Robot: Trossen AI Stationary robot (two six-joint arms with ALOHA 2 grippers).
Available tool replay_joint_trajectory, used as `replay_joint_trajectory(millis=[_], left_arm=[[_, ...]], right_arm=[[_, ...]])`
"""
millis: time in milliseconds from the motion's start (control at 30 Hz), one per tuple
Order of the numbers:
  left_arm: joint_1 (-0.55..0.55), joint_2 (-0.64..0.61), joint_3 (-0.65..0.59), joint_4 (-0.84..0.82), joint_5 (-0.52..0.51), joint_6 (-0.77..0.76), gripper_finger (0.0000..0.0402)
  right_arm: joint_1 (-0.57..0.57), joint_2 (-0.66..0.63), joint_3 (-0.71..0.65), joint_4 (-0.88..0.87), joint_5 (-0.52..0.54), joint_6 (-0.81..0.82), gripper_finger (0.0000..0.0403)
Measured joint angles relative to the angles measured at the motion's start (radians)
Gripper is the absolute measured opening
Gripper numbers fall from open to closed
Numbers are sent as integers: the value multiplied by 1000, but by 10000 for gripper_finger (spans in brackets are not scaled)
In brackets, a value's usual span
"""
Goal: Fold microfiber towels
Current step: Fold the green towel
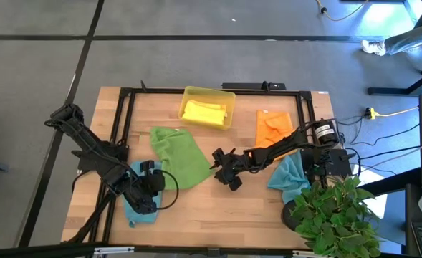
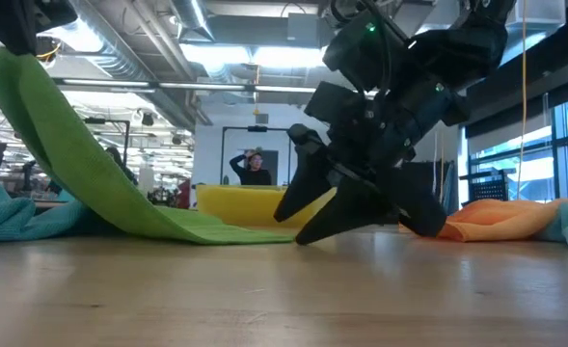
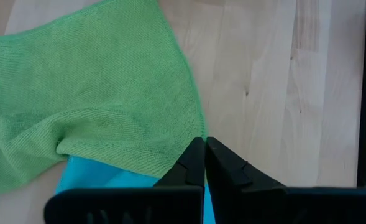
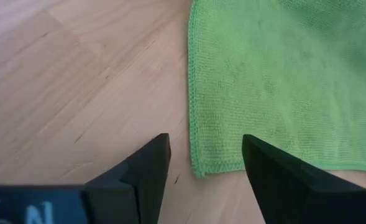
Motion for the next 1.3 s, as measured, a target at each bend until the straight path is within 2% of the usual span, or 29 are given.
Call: replay_joint_trajectory(millis=[133, 367, 800, 1067, 1300], left_arm=[[0, 0, 0, 0, 0, 0, 0], [0, 0, 0, 0, 0, -3, 0], [0, 0, 0, 0, -1, -4, 0], [0, 0, 0, 0, -1, -4, 0], [0, 0, 0, 1, -1, -4, 0]], right_arm=[[0, 3, 0, 9, 12, -17, 176], [2, 4, 0, -6, 103, -58, 131], [-1, 1, -3, -20, 125, -83, 73], [-5, -75, 4, -203, 213, -47, 87], [-1, -78, 7, -209, 194, -48, 138]])
